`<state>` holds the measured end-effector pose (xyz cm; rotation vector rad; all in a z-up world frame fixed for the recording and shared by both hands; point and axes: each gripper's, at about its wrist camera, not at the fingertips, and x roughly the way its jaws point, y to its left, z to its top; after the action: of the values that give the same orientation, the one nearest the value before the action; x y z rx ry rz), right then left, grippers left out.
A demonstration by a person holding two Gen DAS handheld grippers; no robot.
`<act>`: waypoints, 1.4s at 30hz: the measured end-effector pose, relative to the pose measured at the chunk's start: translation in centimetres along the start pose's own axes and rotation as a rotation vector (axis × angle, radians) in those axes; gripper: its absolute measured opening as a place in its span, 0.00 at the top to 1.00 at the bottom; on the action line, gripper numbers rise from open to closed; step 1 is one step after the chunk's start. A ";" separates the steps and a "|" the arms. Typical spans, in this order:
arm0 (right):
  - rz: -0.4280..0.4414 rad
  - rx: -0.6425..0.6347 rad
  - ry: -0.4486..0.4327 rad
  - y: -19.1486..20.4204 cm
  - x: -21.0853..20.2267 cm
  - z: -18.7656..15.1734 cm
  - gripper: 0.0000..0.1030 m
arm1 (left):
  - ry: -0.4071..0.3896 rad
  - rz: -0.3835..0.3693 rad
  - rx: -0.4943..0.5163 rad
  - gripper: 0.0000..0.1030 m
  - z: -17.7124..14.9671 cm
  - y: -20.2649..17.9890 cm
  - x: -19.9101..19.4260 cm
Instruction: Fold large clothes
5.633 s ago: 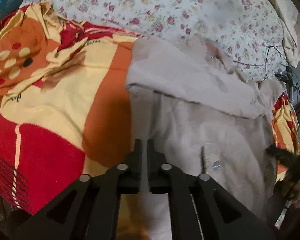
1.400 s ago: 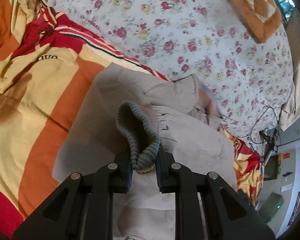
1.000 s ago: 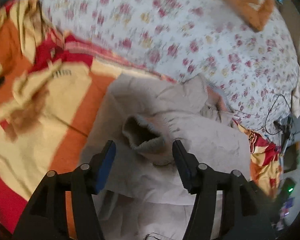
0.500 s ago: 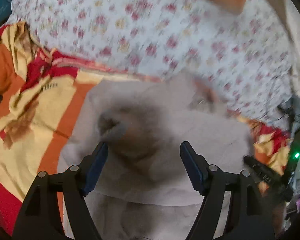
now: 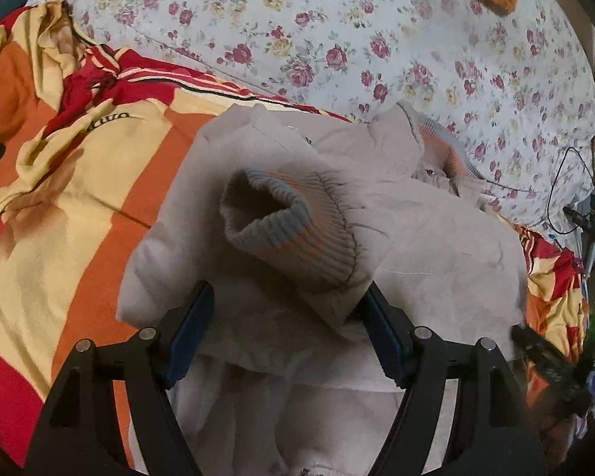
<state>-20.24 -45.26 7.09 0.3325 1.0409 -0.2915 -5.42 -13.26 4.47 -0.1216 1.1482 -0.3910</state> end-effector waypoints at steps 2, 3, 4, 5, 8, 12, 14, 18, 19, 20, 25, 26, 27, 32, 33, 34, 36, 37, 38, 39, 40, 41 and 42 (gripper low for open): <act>0.015 0.019 -0.001 -0.5 -0.1 -0.2 0.32 | -0.003 -0.007 -0.013 0.28 -0.3 0.4 -0.8; 0.019 0.030 -0.004 -0.6 -0.8 -0.1 0.31 | -0.007 -0.009 -0.016 0.28 -0.4 0.5 -1.1; 0.031 0.034 -0.016 -0.7 -1.8 -0.1 0.31 | -0.014 -0.006 -0.019 0.28 -0.7 0.8 -1.7; 0.045 0.029 -0.032 -0.7 -2.7 -0.2 0.31 | -0.018 -0.003 -0.020 0.28 -0.8 1.1 -2.2; 0.042 -0.027 -0.048 -0.8 -5.8 -1.1 0.31 | -0.036 0.007 -0.024 0.28 -1.5 2.2 -3.8; 0.004 -0.073 -0.016 -1.6 -8.0 -3.2 0.27 | -0.054 0.021 -0.028 0.27 -2.5 3.7 -4.8; -0.010 -0.073 0.002 -2.2 -8.3 -4.1 0.27 | -0.048 0.022 -0.032 0.27 -3.2 4.3 -5.0; 0.011 -0.054 0.039 -2.9 -8.2 -6.2 0.27 | -0.043 0.026 -0.033 0.27 -4.6 5.0 -5.2; 0.027 -0.043 0.045 -2.9 -7.9 -6.6 0.27 | -0.042 0.032 -0.028 0.27 -4.9 5.0 -5.2; 0.031 -0.035 0.053 -3.1 -7.7 -6.9 0.27 | -0.039 0.036 -0.024 0.27 -5.2 5.0 -5.2; 0.070 0.026 0.106 -3.2 -5.2 -8.7 0.27 | -0.007 0.017 0.000 0.27 -7.3 4.9 -5.2; 0.101 0.032 0.110 -3.1 -4.9 -9.1 0.27 | -0.001 0.018 0.005 0.27 -7.6 4.8 -5.2; 0.111 0.031 0.102 -3.0 -4.7 -9.3 0.28 | 0.006 0.019 0.013 0.27 -8.0 4.8 -5.3; 0.089 0.050 0.063 -3.2 -4.9 -9.8 0.60 | 0.007 0.036 0.025 0.27 -9.3 5.3 -5.7; 0.098 0.058 0.062 -3.3 -4.9 -9.8 0.60 | 0.004 0.038 0.024 0.27 -9.5 5.4 -5.8; 0.116 0.075 0.064 -3.5 -5.0 -9.9 0.59 | 0.003 0.040 0.023 0.27 -9.7 5.4 -5.8; 0.140 0.079 0.066 -3.4 -5.2 -10.0 0.57 | -0.001 0.046 0.026 0.27 -10.0 5.4 -6.0; 0.142 0.072 0.064 -3.4 -5.3 -10.1 0.57 | -0.007 0.051 0.031 0.27 -10.2 5.4 -6.1; 0.139 0.055 0.062 -3.0 -5.3 -10.2 0.57 | -0.010 0.056 0.037 0.27 -10.3 5.3 -6.1; 0.130 0.039 0.061 -2.7 -5.2 -10.3 0.57 | -0.013 0.061 0.043 0.27 -10.4 5.2 -6.2; 0.121 0.029 0.062 -2.5 -5.1 -10.3 0.57 | -0.014 0.063 0.047 0.27 -10.5 5.2 -6.2; 0.115 0.022 0.065 -2.4 -4.9 -10.3 0.57 | -0.015 0.065 0.048 0.27 -10.6 5.1 -6.3; 0.113 0.022 0.063 -2.4 -4.7 -10.3 0.57 | -0.016 0.066 0.048 0.27 -10.6 5.1 -6.3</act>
<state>-31.52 -42.94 6.16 0.4212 1.0769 -0.1919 -16.05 -5.17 4.03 -0.0446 1.1236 -0.3585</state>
